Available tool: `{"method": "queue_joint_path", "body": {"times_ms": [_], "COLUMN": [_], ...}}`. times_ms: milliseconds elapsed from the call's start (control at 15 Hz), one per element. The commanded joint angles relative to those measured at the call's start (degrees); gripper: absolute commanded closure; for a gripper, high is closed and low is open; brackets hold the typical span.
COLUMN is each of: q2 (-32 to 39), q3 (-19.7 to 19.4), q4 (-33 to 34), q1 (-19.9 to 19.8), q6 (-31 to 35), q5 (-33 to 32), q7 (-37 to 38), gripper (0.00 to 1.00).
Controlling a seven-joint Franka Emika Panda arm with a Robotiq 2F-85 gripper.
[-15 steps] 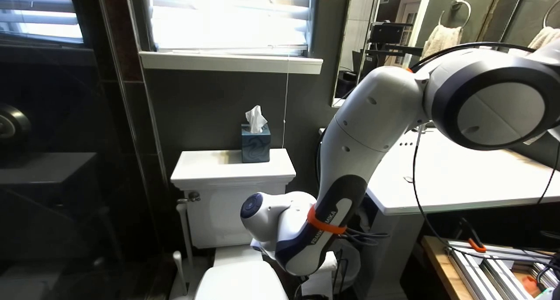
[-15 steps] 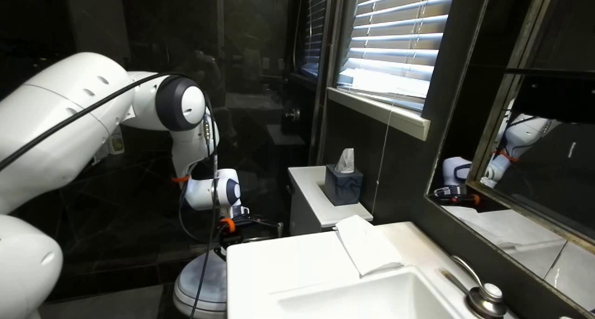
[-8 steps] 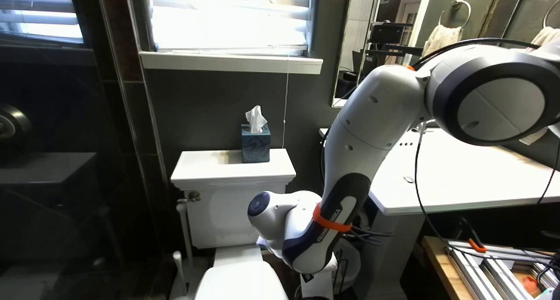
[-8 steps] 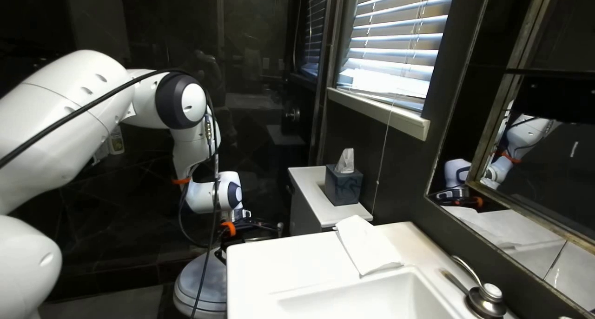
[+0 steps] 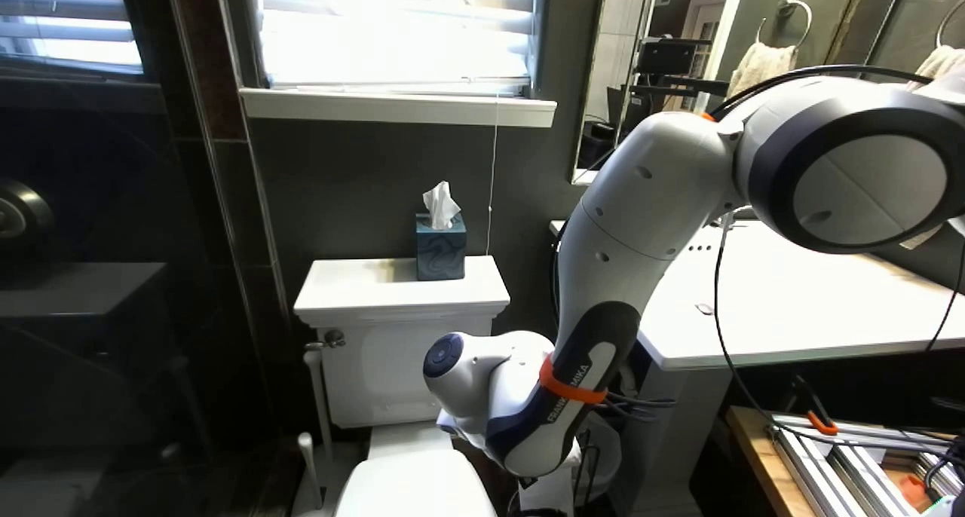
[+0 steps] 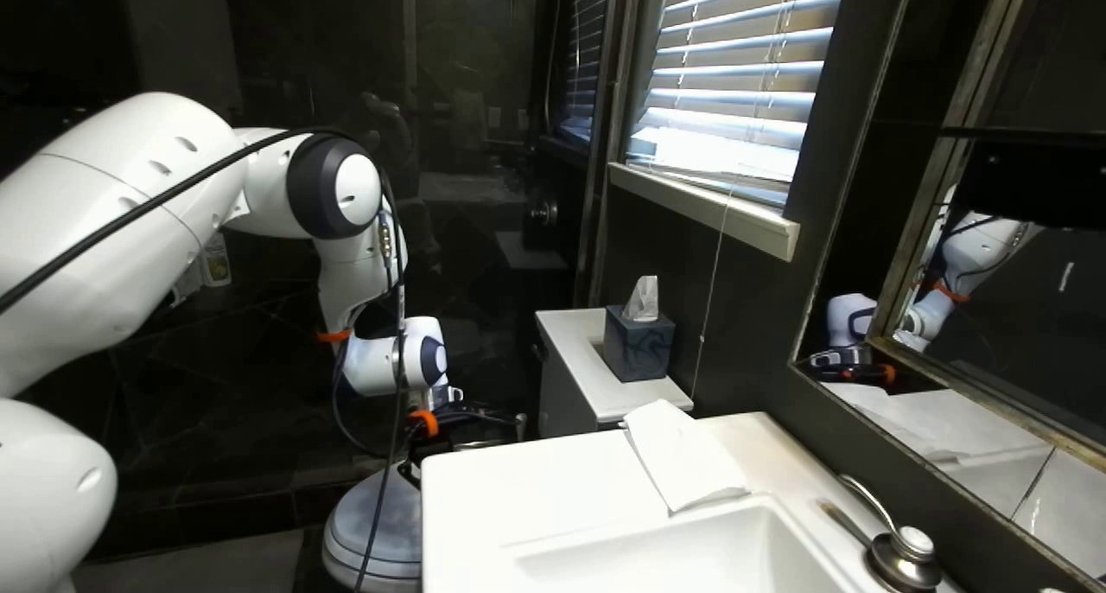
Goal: Put the tissue roll on the tissue holder
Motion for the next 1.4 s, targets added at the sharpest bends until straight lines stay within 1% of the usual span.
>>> {"method": "queue_joint_path", "body": {"times_ms": [0,133,267,333,467,600,733,867,1133,1200,1333], "q2": [-2.04,-2.64,-2.66,-3.00,-3.91,-5.19,-6.74,-8.32,-12.03,-12.89,-13.36], "q3": [-1.06,-1.05,-1.01,-1.38,-1.89,-2.47,-3.11,-3.58,-4.28,-4.48,-5.27], "q4": [-3.29,-4.43,-4.78,-5.64,-7.66,-10.05,-12.63,-14.80,-19.95,-20.98,-21.19], "q1": [2.64,3.04,3.15,3.26,3.05,2.79,2.76,2.95,2.76,2.68,2.69], "q6": [3.75,3.48,0.64,-0.49,-1.02,-0.32,1.31,3.16,9.25,10.05,10.02], "q5": [-3.20,-4.59,-4.29,-4.14,-3.92,-3.83,-4.20,-4.74,-4.23,-3.85,-1.71], "q7": [-1.05,-3.01,-4.22,-4.06,-3.29,-2.51,-1.85,-1.57,0.46,1.07,4.97], "gripper": [1.00,1.00,0.98,0.90,0.87,0.96,1.00,1.00,1.00,1.00,1.00]}}
